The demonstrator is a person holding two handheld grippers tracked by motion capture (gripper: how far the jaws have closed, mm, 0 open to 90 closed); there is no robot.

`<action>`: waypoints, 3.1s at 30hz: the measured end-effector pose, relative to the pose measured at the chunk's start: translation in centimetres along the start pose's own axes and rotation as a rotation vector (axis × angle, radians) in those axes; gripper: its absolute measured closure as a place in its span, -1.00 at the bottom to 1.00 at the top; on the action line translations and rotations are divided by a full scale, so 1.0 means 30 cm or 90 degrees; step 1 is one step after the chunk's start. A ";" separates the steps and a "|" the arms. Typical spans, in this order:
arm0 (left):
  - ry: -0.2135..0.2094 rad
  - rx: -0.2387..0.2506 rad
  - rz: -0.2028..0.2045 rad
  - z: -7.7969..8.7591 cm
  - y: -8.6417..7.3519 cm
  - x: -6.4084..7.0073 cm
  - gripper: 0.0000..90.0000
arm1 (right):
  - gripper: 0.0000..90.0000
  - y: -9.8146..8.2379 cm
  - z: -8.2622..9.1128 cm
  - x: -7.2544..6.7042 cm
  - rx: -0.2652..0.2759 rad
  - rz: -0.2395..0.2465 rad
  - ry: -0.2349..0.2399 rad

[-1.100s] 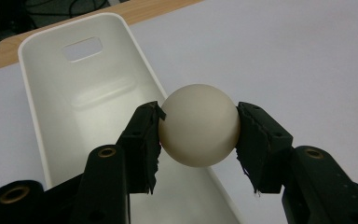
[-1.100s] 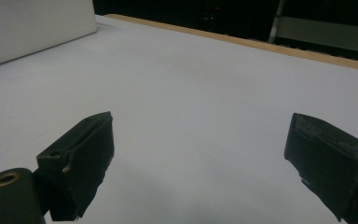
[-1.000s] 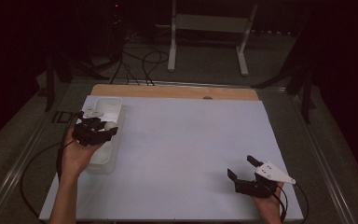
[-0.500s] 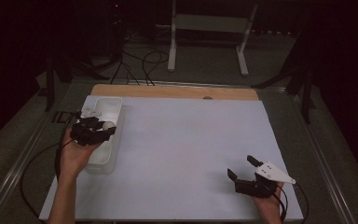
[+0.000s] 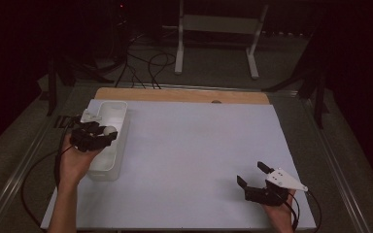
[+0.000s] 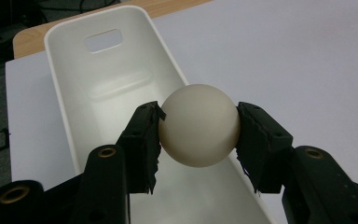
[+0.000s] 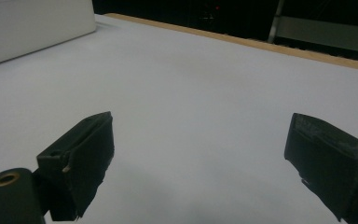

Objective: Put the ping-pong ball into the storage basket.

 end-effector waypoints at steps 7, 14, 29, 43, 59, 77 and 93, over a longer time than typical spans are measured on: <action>0.001 -0.003 0.008 -0.003 -0.002 -0.009 0.14 | -0.83 0.000 0.000 0.000 0.001 0.000 0.000; 0.005 -0.012 0.021 -0.009 -0.006 -0.023 0.14 | -0.83 0.000 0.001 0.001 0.001 0.000 -0.001; 0.034 -0.014 0.025 -0.015 -0.014 -0.044 0.14 | -0.83 0.000 0.000 -0.001 0.001 0.001 0.000; 0.037 -0.012 0.027 -0.018 -0.023 -0.053 0.14 | -0.83 0.000 0.000 0.000 0.000 -0.001 0.000; 0.014 -0.024 0.067 -0.031 -0.031 -0.066 -0.80 | -0.83 0.000 0.000 -0.001 0.000 0.001 -0.001; 0.005 -0.010 0.050 -0.028 -0.033 -0.054 -0.97 | -0.83 0.000 0.001 0.000 0.001 0.002 -0.001; -0.007 0.007 0.038 -0.020 -0.042 -0.030 -0.98 | -0.83 0.000 -0.001 -0.002 0.000 0.002 0.000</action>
Point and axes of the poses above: each handheld gripper's, and its own axes: z roughly backward along the jaws, y roughly out of its top, x roughly to its right, the point moved 1 cm from there along -z, roughly forward along the jaws, and after that the axes turned 9 degrees about z, right-handed, at the moved point
